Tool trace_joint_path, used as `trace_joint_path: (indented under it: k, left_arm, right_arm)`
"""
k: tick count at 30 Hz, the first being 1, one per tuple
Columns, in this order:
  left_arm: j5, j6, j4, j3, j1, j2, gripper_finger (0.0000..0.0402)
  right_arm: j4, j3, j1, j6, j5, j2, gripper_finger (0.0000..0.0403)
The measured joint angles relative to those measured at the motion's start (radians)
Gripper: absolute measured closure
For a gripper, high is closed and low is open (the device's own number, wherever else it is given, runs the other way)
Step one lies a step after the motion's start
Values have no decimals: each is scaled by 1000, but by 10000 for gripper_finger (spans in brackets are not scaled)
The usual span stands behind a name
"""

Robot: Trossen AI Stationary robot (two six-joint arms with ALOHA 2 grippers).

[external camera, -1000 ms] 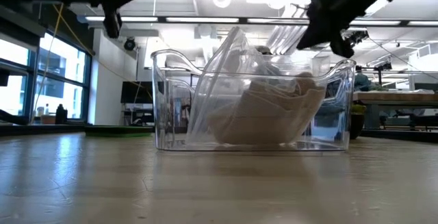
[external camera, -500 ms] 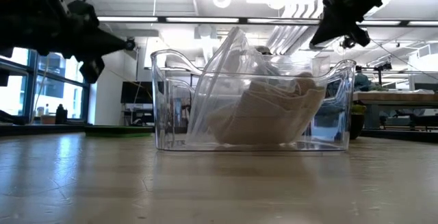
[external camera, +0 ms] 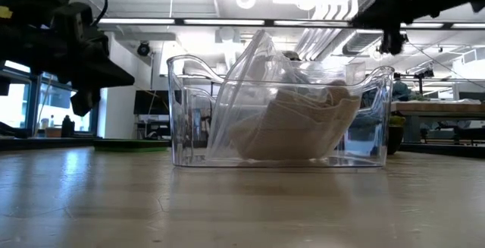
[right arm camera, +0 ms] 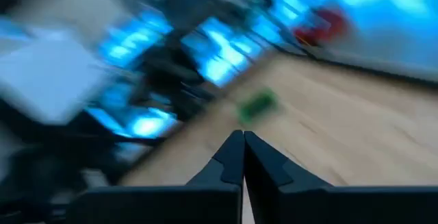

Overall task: Roll bandage
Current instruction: Return to Home Position

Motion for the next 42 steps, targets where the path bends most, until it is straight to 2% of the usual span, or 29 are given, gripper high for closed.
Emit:
trace_joint_path:
  k: [4, 7, 9, 16, 18, 20, 23, 27, 31, 34, 38, 40, 42]
  left_arm:
    - [0, -6, 9, 0, 0, 0, 401]
    - [0, -7, 9, 0, 0, 0, 401]
    - [0, 3, 9, 0, 0, 0, 401]
    - [0, 20, 9, 0, 0, 0, 401]
    - [0, 19, 9, 0, 0, 0, 401]
    - [0, 19, 9, 0, 0, 0, 401]
    - [-1, 20, 9, 0, 0, 0, 401]
    - [-1, 20, 9, 0, 0, 0, 401]
    - [0, 20, 9, 0, 0, 0, 401]
    - [-1, 20, 9, 0, 0, 0, 401]
    - [-1, 20, 9, 0, 0, 0, 401]
    - [-1, 19, 10, 0, 0, 1, 401]
    - [1, 20, 7, 1, 0, 0, 401]
  right_arm:
    - [333, -145, 0, -23, -140, -46, 403]
    - [418, -216, 3, 46, -221, -14, 403]
    - [453, -251, 46, 84, -244, 14, 403]
    - [838, -348, 320, -86, -63, 110, 403]
    - [880, -363, 384, -136, -6, 116, 403]
    - [833, -368, 429, -148, 59, 117, 403]
    - [737, -368, 470, -170, 63, 104, 403]
    - [500, -368, 502, -243, 26, -33, 403]
    - [331, -368, 522, -365, 21, -149, 403]
    - [233, -374, 521, -386, 32, -225, 403]
    - [239, -490, 520, -336, 76, -336, 403]
    - [178, -499, 522, -302, 112, -373, 403]
    - [205, -504, 527, -332, 127, -388, 403]
